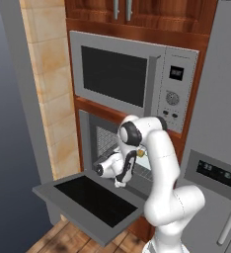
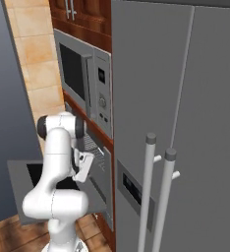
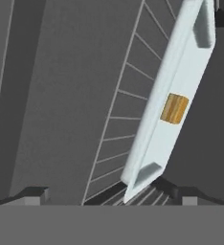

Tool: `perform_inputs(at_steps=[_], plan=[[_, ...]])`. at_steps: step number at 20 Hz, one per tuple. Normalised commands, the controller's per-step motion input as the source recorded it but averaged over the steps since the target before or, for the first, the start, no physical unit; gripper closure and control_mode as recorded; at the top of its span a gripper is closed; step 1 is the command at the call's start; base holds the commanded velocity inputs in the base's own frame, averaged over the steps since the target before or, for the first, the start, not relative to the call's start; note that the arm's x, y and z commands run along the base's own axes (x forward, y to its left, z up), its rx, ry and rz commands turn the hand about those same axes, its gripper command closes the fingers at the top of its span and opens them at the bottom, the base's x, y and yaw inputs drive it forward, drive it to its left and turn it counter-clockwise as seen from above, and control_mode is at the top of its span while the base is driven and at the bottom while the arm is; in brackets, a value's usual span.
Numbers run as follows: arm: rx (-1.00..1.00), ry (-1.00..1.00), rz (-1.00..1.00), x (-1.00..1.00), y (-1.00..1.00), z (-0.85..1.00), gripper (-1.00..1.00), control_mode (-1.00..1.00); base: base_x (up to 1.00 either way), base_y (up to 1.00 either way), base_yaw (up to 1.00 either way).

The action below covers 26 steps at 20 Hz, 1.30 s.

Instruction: Take the baked cake out of the oven and place it on the plate for cooling. Then close the oven door.

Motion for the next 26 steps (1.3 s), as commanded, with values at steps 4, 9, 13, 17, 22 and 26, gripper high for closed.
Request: perform_inputs(at_steps=[4, 9, 13, 17, 22, 26], plan=[[0.00, 0.00, 0.00, 0.08, -0.33, -0.30, -1.00, -1.00, 0.00, 0.00, 0.00], [0.00, 0.00, 0.00, 0.19, -0.25, -0.31, -1.00, -1.00, 0.00, 0.00, 0.00], [0.00, 0.00, 0.00, 0.24, -0.24, -0.30, -1.00, -1.00, 0.00, 0.00, 0.00], [0.00, 0.00, 0.00, 0.18, -0.26, -0.28, -1.00, -1.00, 0.00, 0.00, 0.00], [0.00, 0.00, 0.00, 0.21, -0.27, -0.24, -1.00, -1.00, 0.00, 0.00, 0.00], [0.00, 0.00, 0.00, 0.29, -0.19, -0.26, -1.00, -1.00, 0.00, 0.00, 0.00]])
